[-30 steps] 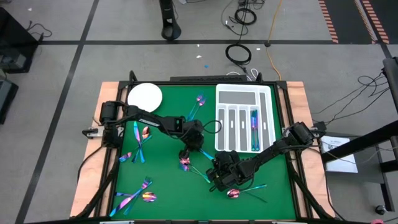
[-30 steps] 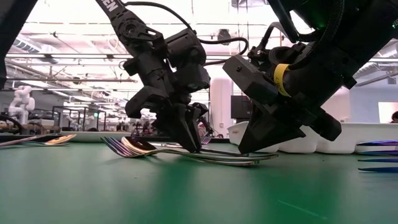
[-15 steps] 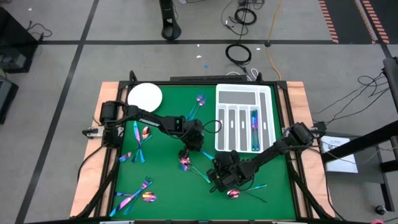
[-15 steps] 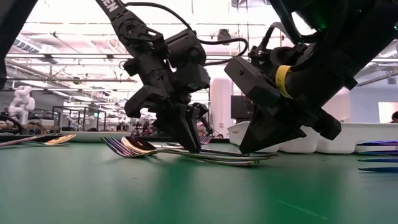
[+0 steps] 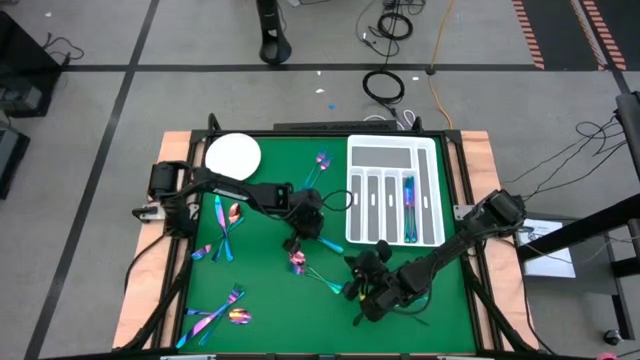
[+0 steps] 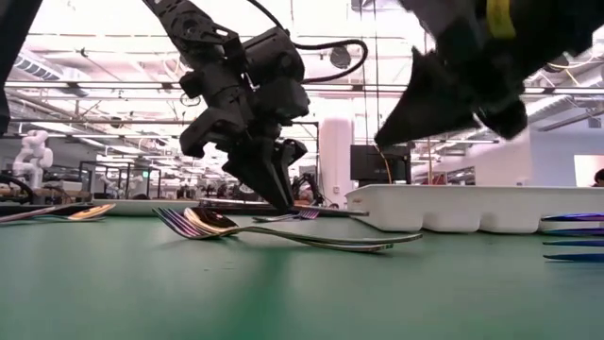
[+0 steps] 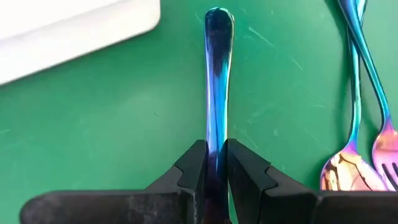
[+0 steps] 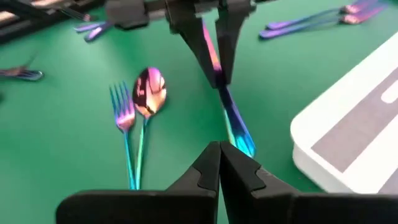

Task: Sort silverware
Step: Put the blue knife into the white cutlery tray

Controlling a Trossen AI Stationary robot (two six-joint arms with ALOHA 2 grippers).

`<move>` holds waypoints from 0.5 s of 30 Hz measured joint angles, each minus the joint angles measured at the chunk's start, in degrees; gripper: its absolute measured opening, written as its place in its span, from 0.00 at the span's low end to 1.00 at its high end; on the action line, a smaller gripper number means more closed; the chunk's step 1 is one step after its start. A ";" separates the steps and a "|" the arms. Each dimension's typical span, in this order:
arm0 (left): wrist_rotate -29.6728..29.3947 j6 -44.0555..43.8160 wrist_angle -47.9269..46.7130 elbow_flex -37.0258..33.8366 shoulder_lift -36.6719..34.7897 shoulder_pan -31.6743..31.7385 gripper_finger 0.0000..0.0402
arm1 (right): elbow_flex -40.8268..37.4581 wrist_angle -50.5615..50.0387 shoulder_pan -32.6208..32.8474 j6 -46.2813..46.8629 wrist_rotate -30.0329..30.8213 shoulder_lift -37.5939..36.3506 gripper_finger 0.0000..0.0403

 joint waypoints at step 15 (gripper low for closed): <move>-6.42 0.96 -1.90 0.17 -6.20 -5.10 0.14 | 0.05 -0.93 -6.79 -11.39 -23.32 -11.51 0.15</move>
